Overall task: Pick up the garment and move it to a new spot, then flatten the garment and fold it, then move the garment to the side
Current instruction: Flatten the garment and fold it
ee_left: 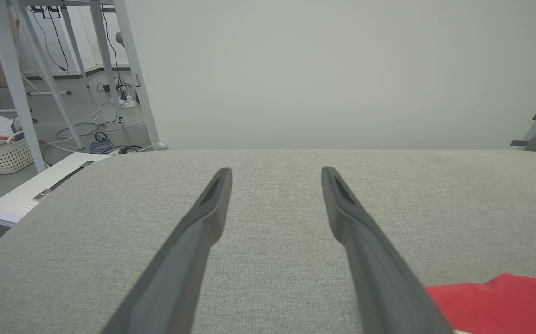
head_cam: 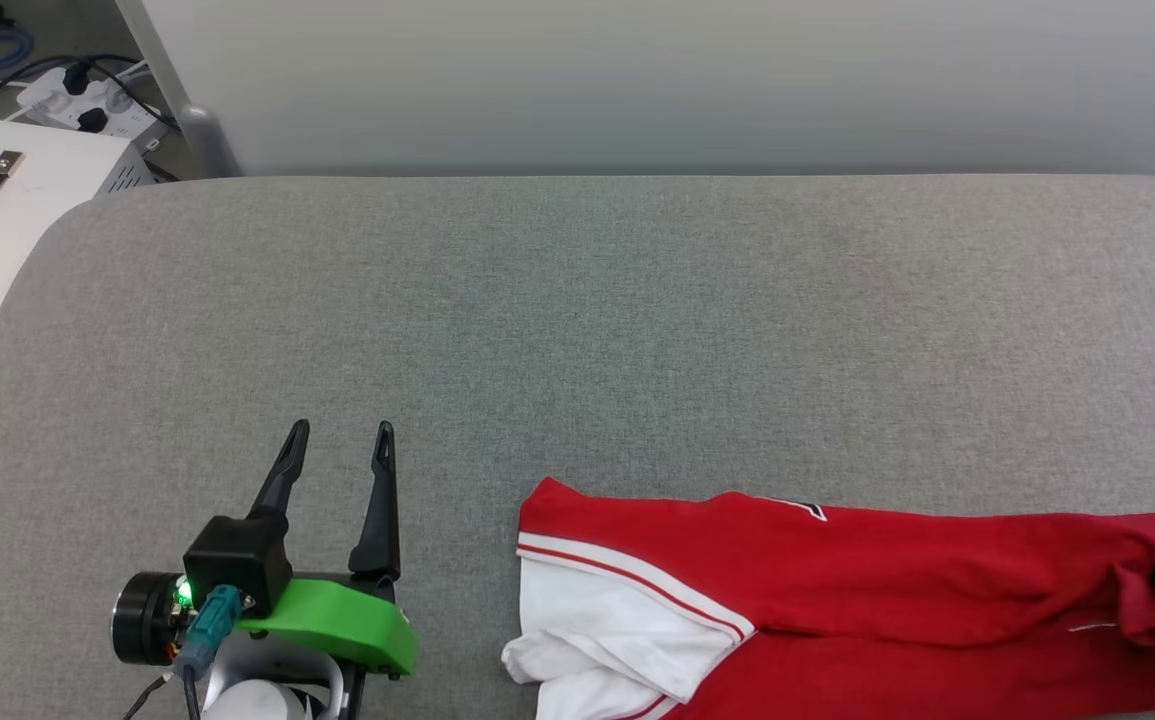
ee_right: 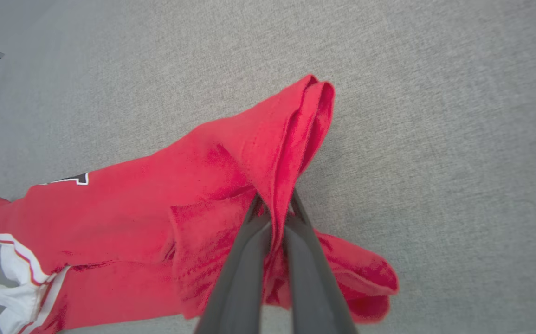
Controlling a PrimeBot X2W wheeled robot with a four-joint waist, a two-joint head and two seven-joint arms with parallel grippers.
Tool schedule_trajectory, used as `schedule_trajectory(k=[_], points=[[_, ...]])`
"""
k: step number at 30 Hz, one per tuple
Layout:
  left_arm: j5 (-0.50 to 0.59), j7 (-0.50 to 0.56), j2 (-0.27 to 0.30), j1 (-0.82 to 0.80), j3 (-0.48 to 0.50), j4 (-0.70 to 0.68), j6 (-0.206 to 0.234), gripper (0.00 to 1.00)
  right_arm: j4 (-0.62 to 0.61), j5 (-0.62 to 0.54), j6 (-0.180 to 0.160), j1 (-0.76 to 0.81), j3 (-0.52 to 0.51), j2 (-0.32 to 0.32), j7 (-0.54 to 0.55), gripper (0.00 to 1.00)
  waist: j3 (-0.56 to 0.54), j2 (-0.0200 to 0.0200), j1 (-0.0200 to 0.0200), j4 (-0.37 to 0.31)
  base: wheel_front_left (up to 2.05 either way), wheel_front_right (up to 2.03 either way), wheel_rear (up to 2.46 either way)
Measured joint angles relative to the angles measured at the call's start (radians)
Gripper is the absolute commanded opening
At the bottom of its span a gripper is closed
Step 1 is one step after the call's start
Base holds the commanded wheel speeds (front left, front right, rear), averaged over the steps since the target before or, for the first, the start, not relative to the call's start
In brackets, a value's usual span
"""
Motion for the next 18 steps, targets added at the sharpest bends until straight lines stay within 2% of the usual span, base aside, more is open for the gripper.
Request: schedule_trajectory(k=[8, 13, 18], points=[[-0.007, 0.0, -0.001, 0.0, -0.01, 0.01, -0.007, 1.0, -0.047, 0.243, 0.0, 0.005, -0.018, 0.154, 0.163, 0.0, -0.024, 0.0, 0.0, 0.001, 0.0, 0.0, 0.0], [-0.01, 0.002, 0.0, 0.0, -0.017, 0.014, -0.017, 1.0, -0.048, 0.378, 0.0, 0.005, -0.021, 0.26, 0.229, 0.0, -0.034, 0.0, 0.0, 0.019, 0.0, 0.0, 0.0], [-0.01, 0.003, 0.002, 0.0, -0.02, 0.016, -0.019, 1.0, -0.034, 0.481, 0.0, -0.002, 0.033, 0.301, 0.237, 0.0, -0.039, 0.0, 0.0, 0.047, 0.0, 0.0, 0.0]])
